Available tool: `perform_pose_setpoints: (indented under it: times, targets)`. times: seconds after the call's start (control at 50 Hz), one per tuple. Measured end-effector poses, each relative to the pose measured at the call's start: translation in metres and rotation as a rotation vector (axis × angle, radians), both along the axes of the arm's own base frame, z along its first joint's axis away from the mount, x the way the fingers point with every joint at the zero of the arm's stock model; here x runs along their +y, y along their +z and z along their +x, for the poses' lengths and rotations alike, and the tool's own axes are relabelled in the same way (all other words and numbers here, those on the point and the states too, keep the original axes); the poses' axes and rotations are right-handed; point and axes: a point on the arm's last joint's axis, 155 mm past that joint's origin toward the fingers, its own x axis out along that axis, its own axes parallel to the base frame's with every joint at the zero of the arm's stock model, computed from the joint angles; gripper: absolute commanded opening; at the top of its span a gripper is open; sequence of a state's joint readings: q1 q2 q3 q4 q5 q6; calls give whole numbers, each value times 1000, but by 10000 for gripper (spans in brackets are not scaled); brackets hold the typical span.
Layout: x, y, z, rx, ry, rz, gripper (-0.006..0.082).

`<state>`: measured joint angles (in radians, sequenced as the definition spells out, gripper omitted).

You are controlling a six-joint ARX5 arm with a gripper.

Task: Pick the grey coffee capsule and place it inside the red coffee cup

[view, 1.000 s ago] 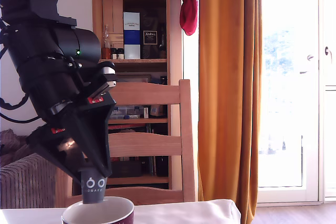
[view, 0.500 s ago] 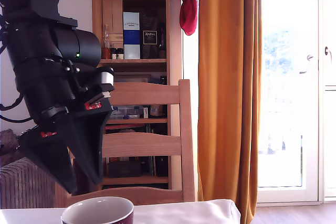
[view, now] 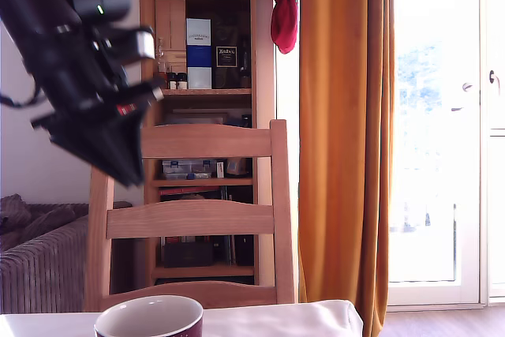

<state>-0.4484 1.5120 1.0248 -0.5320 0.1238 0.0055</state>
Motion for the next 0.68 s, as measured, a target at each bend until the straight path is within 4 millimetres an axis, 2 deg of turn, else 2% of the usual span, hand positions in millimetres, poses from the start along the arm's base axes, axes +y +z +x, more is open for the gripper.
perform_pose_setpoints:
  times: [0.08, 0.3, 0.44, 0.58, 0.68]
  targets:
    - [16, 12, 9, -44, 46, 10, -21]
    - [68, 16, 30, -79, 169, 29, -21]
    - [102, 30, 31, -158, 255, 11, -21]
    - [119, 56, 30, -286, 304, -16, -21]
    - [127, 67, 27, -357, 330, -15, -21]
